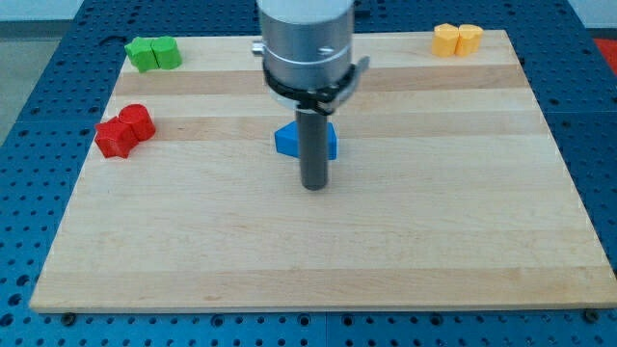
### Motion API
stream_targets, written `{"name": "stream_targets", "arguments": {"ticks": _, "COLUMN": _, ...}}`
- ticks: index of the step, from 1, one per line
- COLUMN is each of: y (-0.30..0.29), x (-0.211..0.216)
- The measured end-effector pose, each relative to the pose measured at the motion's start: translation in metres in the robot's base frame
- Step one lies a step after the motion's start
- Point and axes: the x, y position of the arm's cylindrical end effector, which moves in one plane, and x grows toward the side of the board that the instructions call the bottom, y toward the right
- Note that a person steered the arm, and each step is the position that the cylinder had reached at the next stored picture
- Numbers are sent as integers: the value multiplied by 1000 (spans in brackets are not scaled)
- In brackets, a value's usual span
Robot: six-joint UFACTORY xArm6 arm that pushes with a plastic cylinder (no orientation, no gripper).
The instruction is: Move the yellow heart towards the center
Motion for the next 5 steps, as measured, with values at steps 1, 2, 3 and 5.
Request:
{"name": "stream_targets", "arguments": {"ticks": 1, "y": 77, "x": 17}}
{"name": "stream_targets", "arguments": {"ticks": 2, "y": 150, "x": 17}}
{"name": "stream_targets", "arguments": {"ticks": 3, "y": 221, "x": -8}}
{"name": "stream_targets", "arguments": {"ticks": 5, "y": 340, "x": -116}}
